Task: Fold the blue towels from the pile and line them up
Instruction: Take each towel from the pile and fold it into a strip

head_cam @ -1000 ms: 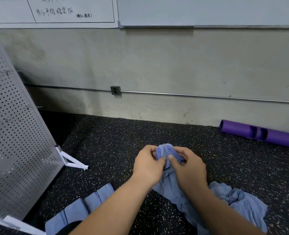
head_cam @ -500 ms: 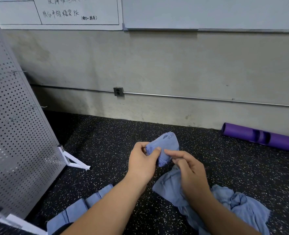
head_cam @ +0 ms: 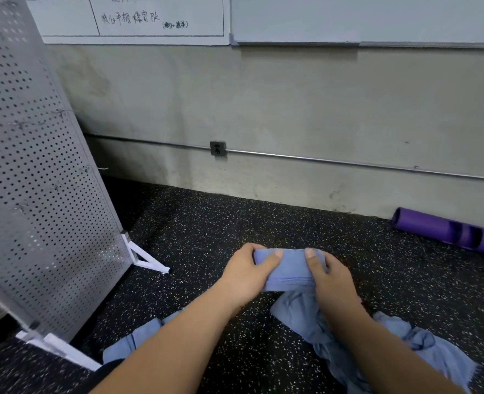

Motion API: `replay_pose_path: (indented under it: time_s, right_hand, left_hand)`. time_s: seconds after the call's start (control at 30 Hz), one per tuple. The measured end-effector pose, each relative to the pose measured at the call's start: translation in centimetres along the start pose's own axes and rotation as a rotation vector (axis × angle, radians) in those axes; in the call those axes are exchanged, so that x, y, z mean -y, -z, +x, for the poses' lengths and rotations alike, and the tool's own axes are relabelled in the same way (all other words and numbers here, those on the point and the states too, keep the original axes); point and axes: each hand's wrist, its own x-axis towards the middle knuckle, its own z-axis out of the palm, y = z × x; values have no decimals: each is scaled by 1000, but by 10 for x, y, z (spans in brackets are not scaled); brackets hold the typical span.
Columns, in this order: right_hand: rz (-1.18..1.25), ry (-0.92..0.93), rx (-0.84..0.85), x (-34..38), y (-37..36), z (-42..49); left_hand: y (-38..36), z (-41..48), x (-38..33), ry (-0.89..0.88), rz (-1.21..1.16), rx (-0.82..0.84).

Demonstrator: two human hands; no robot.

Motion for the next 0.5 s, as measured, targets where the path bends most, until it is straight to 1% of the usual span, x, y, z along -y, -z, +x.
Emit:
replay_pose_path:
  time_s: [0.07, 0.17, 0.23, 0.27, 0.33, 0.37, 0.43, 0.5]
  right_hand:
    - [-50, 25, -18, -6, -12, 1]
    - [-48, -20, 8, -14, -34, -1]
    - [-47, -85, 36, -16, -46, -4]
    - [15, -162, 69, -19, -53, -5]
    - [244, -385, 181, -25, -67, -8]
    - [330, -452, 233, -27, -74, -10]
    - [305, -444, 297, -36, -86, -11]
    - [179, -355, 328, -43, -97, -10]
  left_hand:
    - [10, 1, 10, -14, 101, -21]
    - [24, -1, 26, 6, 100, -99]
    - [32, -5, 36, 21, 86, -156]
    - [35, -8, 44, 29, 67, -195]
    - [42, -14, 59, 70, 45, -296]
    - [46, -16, 68, 104, 32, -339]
    - [53, -22, 80, 211, -23, -338]
    - [60, -27, 91, 307, -38, -262]
